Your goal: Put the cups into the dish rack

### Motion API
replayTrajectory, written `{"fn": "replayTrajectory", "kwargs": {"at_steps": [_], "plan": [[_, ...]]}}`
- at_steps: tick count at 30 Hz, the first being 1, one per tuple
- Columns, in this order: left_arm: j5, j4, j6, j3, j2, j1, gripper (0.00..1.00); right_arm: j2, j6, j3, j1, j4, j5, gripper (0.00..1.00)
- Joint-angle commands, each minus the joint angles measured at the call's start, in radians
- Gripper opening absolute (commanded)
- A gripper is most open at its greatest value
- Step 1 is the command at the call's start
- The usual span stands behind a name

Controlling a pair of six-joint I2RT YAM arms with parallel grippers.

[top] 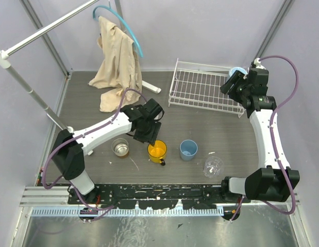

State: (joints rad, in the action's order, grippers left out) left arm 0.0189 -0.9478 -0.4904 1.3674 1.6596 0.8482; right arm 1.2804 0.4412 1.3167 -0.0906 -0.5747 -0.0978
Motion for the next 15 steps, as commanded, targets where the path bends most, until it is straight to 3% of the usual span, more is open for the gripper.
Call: {"fn": "replayTrajectory", "kwargs": {"at_steps": [1,15], "plan": [[0.008,0.015,0.013,0.008,0.024,0.003,0.58,-0.034,0.024,0.006,0.007,0.016,-0.042,0.63],[-0.007,0.078,0.015,0.001,0.125,0.003,0.46,-0.041,0.033,0.022,0.023,0.016,-0.060,0.63]]}}
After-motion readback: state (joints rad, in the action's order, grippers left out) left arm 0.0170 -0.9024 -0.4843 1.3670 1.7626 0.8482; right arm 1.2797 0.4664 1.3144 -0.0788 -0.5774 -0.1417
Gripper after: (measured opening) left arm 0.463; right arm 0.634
